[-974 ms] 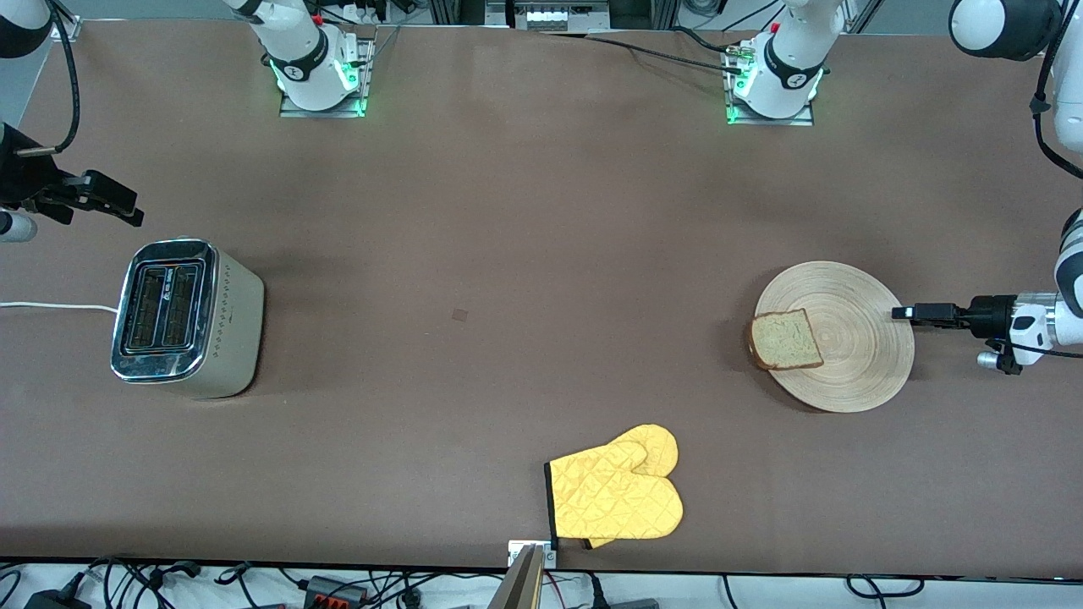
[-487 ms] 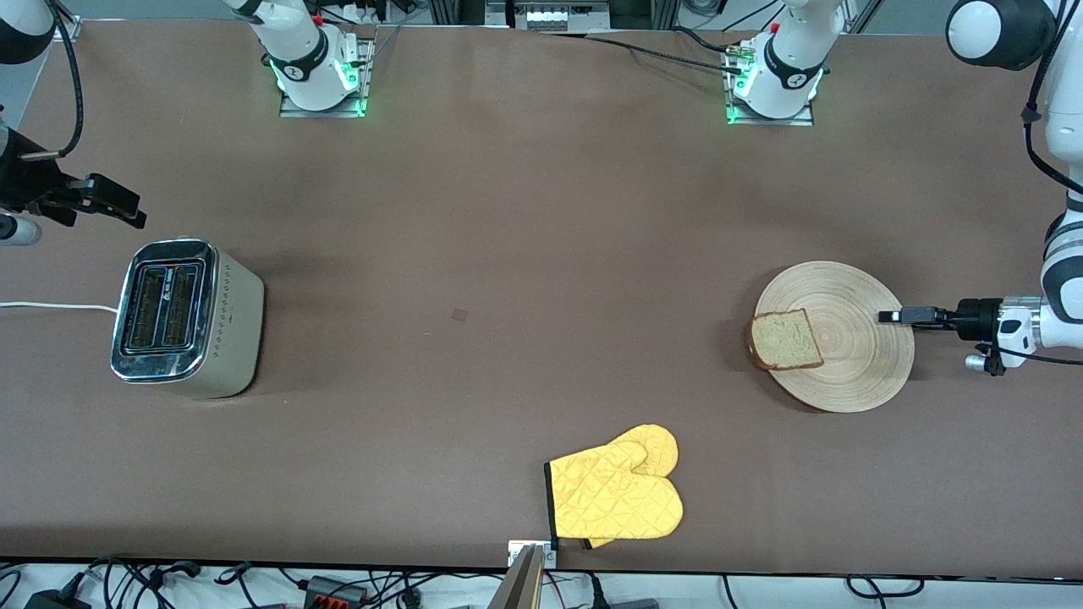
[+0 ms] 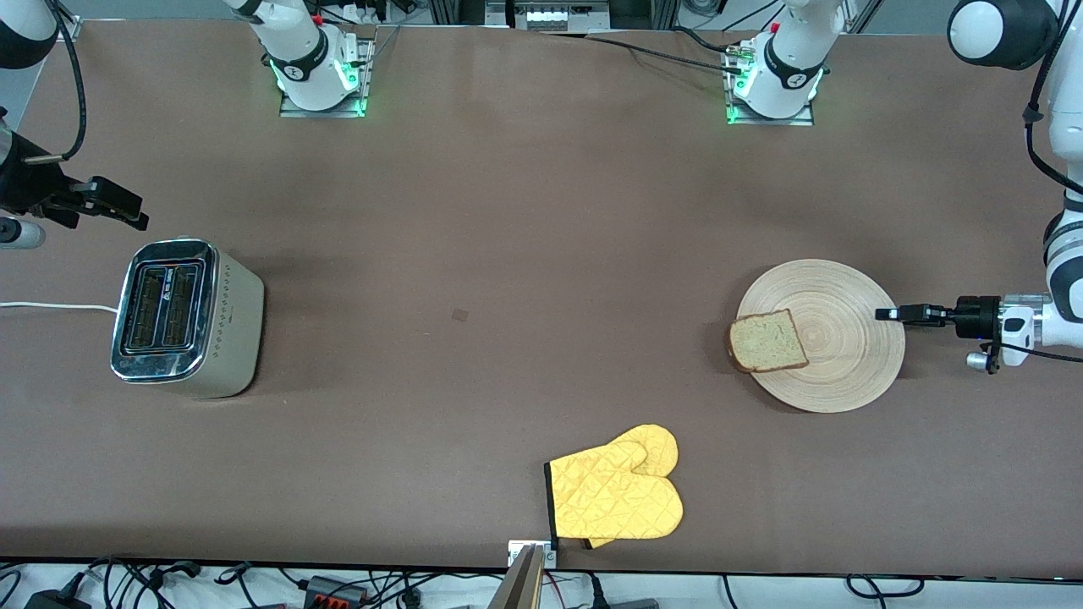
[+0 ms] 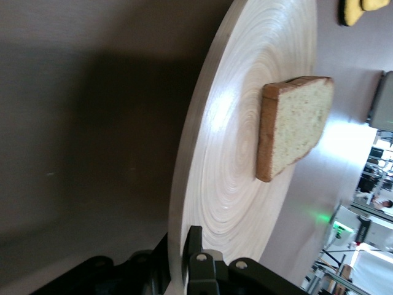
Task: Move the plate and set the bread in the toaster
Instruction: 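Push the plate with the left gripper toward the toaster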
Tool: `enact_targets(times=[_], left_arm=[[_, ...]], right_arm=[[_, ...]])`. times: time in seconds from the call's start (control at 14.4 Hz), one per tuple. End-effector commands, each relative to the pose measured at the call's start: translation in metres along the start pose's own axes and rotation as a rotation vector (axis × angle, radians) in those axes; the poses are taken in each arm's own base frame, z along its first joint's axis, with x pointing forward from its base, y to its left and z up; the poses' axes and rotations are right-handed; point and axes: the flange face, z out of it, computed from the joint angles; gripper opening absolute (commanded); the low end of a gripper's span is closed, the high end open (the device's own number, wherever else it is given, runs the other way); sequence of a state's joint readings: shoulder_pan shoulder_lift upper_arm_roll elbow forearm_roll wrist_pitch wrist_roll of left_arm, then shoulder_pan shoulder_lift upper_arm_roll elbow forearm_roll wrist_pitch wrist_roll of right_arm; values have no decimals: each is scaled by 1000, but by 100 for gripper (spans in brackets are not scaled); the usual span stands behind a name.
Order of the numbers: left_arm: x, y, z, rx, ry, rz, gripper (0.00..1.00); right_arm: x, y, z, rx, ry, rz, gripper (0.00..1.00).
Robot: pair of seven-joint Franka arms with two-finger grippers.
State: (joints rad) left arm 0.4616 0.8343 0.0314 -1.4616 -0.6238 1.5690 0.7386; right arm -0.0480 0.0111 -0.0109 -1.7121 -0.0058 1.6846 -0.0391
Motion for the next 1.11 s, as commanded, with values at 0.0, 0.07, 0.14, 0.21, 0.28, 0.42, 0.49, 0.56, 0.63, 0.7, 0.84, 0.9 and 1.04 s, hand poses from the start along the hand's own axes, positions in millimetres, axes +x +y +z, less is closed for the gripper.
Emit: enact_targets(times=[0.0,0.07,0.14,0.21,0.28,0.42,0.49,0.56,0.63,0.7,0.84,0.9,1.04], left_arm=[[13,27,12,-135,13,39,1],[14,33,18,-177,8,39,1],[21,48,31,-223,2,54,1],[26,56,38,-246,1,63,1],[30,66,56,-271,-24,66,1],[35,87,97,-344,-58,58,1],[40,100,119,-345,-80,46,1],[47,120,139,-322,-103,45,1],[52,136,156,-314,-130,45,0],[58,155,174,-317,-154,52,0],[69,197,218,-307,-175,39,0],[72,221,244,-289,-207,23,1],[76,260,287,-317,-216,10,0]], right_arm=[[13,-17,19,5,-15,-22,100],[18,-32,27,9,-18,-49,100],[21,-44,35,9,-27,-67,100],[22,-56,42,11,-41,-85,100],[23,-67,45,24,-46,-86,100],[26,-81,56,95,-71,-19,100],[27,-84,61,125,-81,-10,100],[29,-86,66,139,-91,-6,100],[32,-86,69,141,-88,-4,100],[35,-88,74,142,-81,-5,100],[43,-103,88,142,-75,-23,100],[45,-120,94,143,-68,-47,100],[53,-134,111,150,-60,-58,100]])
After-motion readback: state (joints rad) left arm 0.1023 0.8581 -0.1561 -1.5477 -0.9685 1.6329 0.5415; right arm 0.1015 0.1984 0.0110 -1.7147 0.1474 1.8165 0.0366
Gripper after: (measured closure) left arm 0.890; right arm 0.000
